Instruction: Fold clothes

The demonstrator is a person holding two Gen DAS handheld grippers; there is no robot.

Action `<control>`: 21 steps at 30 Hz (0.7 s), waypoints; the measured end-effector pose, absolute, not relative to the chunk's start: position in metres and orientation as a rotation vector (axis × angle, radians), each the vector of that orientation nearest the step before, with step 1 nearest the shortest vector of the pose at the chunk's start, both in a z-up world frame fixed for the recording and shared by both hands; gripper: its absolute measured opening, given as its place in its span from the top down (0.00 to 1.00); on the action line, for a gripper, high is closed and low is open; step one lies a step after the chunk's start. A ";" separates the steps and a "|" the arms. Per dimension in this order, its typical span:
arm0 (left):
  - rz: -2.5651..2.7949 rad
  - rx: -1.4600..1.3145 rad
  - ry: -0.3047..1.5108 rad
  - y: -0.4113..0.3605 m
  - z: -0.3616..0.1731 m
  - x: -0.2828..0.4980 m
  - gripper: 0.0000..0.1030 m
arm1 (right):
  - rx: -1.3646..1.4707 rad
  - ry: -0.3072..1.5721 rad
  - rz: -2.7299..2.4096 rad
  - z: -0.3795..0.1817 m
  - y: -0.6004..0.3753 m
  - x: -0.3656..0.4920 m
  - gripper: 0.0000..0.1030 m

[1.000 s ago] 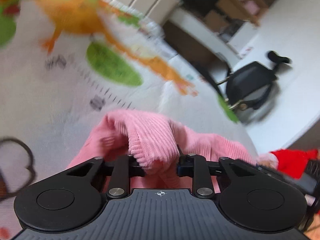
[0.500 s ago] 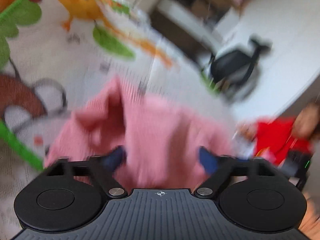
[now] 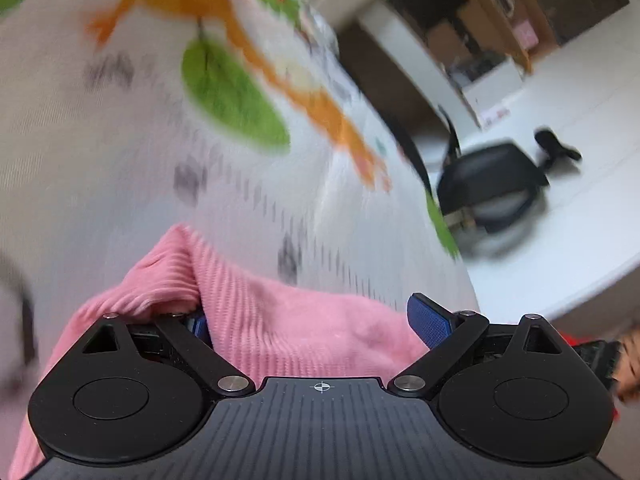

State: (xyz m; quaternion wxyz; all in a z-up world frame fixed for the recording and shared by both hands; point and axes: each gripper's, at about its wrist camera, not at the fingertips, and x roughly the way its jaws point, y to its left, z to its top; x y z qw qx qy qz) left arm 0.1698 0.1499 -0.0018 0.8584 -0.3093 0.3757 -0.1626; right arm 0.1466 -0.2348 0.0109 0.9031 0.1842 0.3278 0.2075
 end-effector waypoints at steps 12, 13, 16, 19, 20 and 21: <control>-0.363 -0.361 0.516 0.146 0.059 0.137 0.04 | 0.134 0.450 0.322 0.040 -0.208 0.162 0.11; -0.389 -0.333 0.513 0.137 0.059 0.140 0.04 | 0.121 0.500 0.342 0.033 -0.202 0.166 0.11; -0.384 -0.241 0.676 0.111 0.026 0.161 0.04 | -0.059 0.654 0.302 -0.002 -0.180 0.178 0.09; -0.338 -0.150 0.771 0.102 -0.011 0.152 0.04 | -0.109 0.680 0.288 -0.022 -0.185 0.164 0.00; -0.335 -0.111 0.739 0.101 -0.014 0.142 0.04 | -0.078 0.679 0.284 -0.019 -0.190 0.158 0.00; -0.315 -0.092 0.732 0.101 -0.012 0.133 0.04 | -0.056 0.667 0.287 -0.015 -0.195 0.150 0.00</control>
